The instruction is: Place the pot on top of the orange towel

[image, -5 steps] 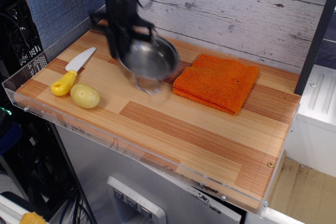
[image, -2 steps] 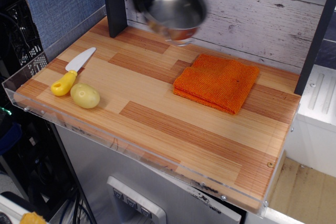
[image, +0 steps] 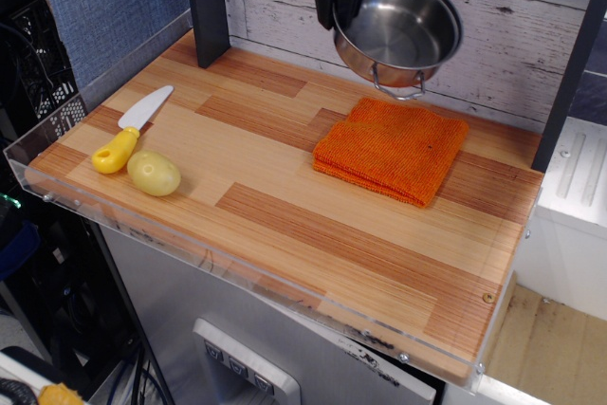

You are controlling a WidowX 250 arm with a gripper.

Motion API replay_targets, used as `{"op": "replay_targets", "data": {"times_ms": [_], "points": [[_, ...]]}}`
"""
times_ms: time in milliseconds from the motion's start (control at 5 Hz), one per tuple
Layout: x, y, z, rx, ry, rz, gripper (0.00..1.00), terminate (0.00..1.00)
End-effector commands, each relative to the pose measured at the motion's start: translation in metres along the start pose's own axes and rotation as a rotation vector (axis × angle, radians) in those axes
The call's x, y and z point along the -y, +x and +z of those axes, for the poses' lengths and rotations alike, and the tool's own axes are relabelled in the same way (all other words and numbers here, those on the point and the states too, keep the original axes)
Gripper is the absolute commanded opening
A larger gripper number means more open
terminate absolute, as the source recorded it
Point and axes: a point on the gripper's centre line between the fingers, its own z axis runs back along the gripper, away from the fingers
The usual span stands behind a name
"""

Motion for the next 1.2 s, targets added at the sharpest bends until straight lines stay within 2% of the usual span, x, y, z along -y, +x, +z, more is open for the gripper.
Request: {"op": "replay_targets", "data": {"times_ms": [0,200,400,1000], "points": [[-0.004,-0.028,-0.009,-0.029,0.039,0.018,0.0,0.0],[-0.005,-0.035,-0.028,-0.081,0.032,0.01,0.0,0.0],[0.002,-0.04,-0.038,-0.114,0.021,-0.005,0.0,0.0],[0.006,-0.041,-0.053,-0.152,-0.004,0.013,0.0,0.0]]}}
